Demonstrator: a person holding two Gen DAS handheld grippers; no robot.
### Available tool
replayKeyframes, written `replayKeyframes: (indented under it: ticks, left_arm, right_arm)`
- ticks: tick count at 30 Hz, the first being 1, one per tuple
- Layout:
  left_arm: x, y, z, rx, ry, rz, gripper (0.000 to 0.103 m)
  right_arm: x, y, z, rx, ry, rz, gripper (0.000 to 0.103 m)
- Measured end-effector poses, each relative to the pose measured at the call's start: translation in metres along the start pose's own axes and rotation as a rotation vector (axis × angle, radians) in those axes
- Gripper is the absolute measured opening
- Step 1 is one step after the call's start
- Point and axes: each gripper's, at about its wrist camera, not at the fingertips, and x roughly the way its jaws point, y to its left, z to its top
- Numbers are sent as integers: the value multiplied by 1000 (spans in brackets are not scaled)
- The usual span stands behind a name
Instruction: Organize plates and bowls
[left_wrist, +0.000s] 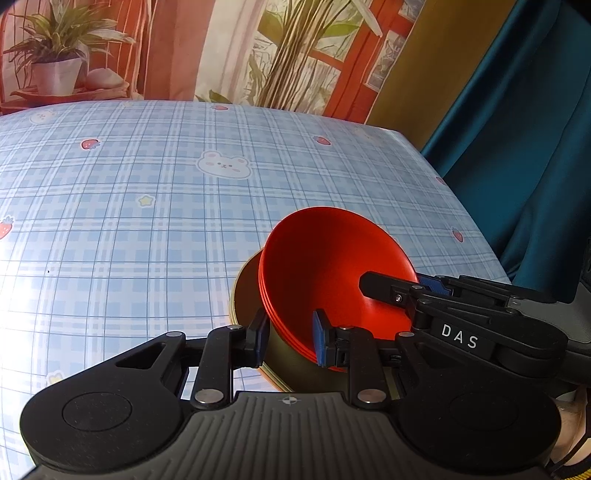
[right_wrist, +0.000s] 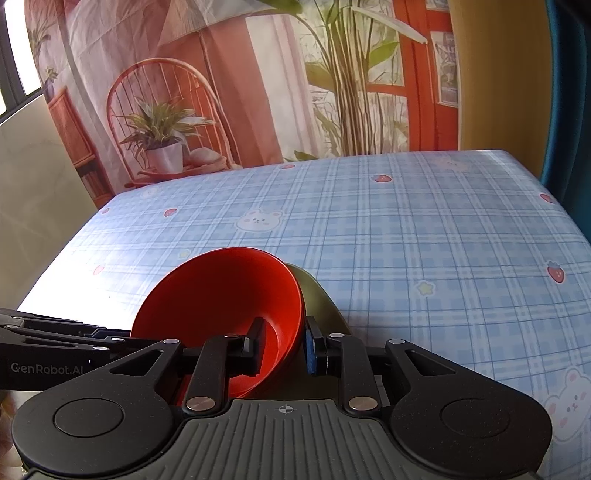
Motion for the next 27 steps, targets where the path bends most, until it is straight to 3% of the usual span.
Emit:
replayKeyframes:
  ticks: [12,18,27]
  left_arm:
    - [2,6,1,-13,-7,15,28]
    - [-5,2,3,0,-34,23,43]
    - [-32,-3,10,20,-127,83,66]
  right_arm:
    - [7,2,0,-14,4,11,21]
    - [1,1,2,-7,-13,-3,24]
    - [-20,-3,12,2,-77,-19,48]
